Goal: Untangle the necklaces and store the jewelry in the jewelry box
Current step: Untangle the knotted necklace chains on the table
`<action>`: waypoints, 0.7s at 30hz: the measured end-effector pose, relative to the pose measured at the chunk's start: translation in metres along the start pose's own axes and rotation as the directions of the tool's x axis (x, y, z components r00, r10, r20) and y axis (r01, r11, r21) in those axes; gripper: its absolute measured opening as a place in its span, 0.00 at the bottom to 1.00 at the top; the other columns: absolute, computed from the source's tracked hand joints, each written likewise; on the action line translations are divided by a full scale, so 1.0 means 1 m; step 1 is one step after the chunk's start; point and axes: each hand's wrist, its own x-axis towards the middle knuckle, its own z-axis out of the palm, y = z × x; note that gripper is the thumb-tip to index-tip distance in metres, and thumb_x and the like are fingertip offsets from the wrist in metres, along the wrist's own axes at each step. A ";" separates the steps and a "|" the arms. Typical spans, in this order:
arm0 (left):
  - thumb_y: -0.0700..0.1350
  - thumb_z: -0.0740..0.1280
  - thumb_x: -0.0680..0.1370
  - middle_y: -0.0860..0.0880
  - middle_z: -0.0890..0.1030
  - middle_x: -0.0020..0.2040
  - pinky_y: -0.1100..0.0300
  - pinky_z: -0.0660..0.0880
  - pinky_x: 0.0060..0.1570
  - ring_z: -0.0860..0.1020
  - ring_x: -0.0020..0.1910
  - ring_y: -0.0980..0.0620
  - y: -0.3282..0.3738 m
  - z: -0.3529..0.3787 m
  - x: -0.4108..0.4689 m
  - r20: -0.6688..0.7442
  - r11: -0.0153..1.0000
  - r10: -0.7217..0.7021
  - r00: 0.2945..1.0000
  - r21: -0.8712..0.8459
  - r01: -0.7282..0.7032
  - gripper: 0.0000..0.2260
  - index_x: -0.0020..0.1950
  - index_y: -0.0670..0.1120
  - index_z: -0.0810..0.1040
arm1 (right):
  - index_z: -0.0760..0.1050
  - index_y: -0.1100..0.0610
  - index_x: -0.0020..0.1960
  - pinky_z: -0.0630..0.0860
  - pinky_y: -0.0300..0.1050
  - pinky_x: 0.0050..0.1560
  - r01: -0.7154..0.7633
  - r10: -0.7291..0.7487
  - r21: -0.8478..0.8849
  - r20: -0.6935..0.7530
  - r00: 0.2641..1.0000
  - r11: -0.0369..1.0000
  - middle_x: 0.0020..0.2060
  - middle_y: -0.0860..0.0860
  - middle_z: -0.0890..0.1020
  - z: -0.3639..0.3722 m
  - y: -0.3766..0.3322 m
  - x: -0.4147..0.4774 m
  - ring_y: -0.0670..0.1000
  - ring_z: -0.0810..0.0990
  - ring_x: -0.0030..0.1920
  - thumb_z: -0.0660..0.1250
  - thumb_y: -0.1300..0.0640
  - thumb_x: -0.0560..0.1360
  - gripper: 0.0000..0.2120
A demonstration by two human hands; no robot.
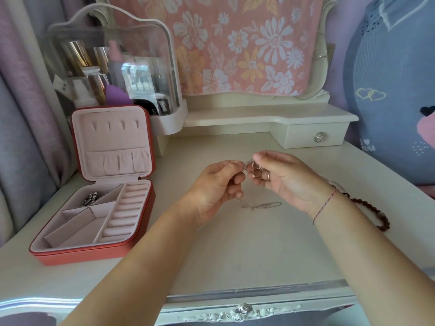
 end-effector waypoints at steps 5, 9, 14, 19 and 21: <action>0.40 0.59 0.82 0.52 0.65 0.28 0.66 0.56 0.22 0.57 0.24 0.56 0.001 -0.002 -0.001 -0.006 1.000 -0.005 1.000 -0.004 0.005 0.06 0.46 0.47 0.73 | 0.73 0.56 0.40 0.66 0.39 0.36 0.002 0.000 0.046 -0.035 0.999 0.999 0.30 0.50 0.73 0.000 0.002 0.001 0.48 0.67 0.30 0.67 0.55 0.68 0.06; 0.40 0.59 0.82 0.51 0.70 0.29 0.67 0.55 0.20 0.56 0.23 0.57 0.001 -0.002 -0.001 -0.005 1.000 0.025 1.000 -0.010 -0.025 0.07 0.50 0.47 0.75 | 0.74 0.56 0.40 0.65 0.38 0.34 0.005 0.000 0.089 -0.057 0.998 0.996 0.28 0.50 0.71 0.000 0.000 0.002 0.47 0.66 0.29 0.68 0.56 0.67 0.05; 0.43 0.62 0.81 0.50 0.71 0.29 0.67 0.54 0.21 0.56 0.22 0.57 0.000 -0.002 0.000 0.018 1.000 0.022 1.000 0.022 -0.022 0.08 0.46 0.44 0.79 | 0.74 0.57 0.39 0.65 0.38 0.34 0.011 -0.007 0.086 -0.045 0.999 0.996 0.29 0.51 0.70 0.001 0.000 0.001 0.47 0.65 0.29 0.69 0.56 0.67 0.05; 0.41 0.66 0.79 0.49 0.80 0.36 0.64 0.69 0.29 0.71 0.29 0.54 -0.002 -0.002 -0.001 -0.006 0.994 0.061 0.998 0.091 -0.060 0.05 0.44 0.45 0.80 | 0.75 0.56 0.38 0.66 0.38 0.34 0.008 -0.005 0.076 -0.037 0.999 0.997 0.27 0.49 0.70 0.000 -0.001 0.001 0.47 0.66 0.29 0.68 0.56 0.66 0.05; 0.40 0.67 0.78 0.47 0.81 0.42 0.62 0.74 0.43 0.76 0.39 0.52 -0.003 -0.002 0.001 -0.027 0.990 0.077 0.997 0.123 -0.073 0.05 0.43 0.46 0.81 | 0.75 0.56 0.38 0.67 0.36 0.32 -0.005 0.007 0.067 -0.033 0.999 0.998 0.27 0.49 0.70 0.001 0.000 0.001 0.47 0.66 0.29 0.69 0.56 0.66 0.05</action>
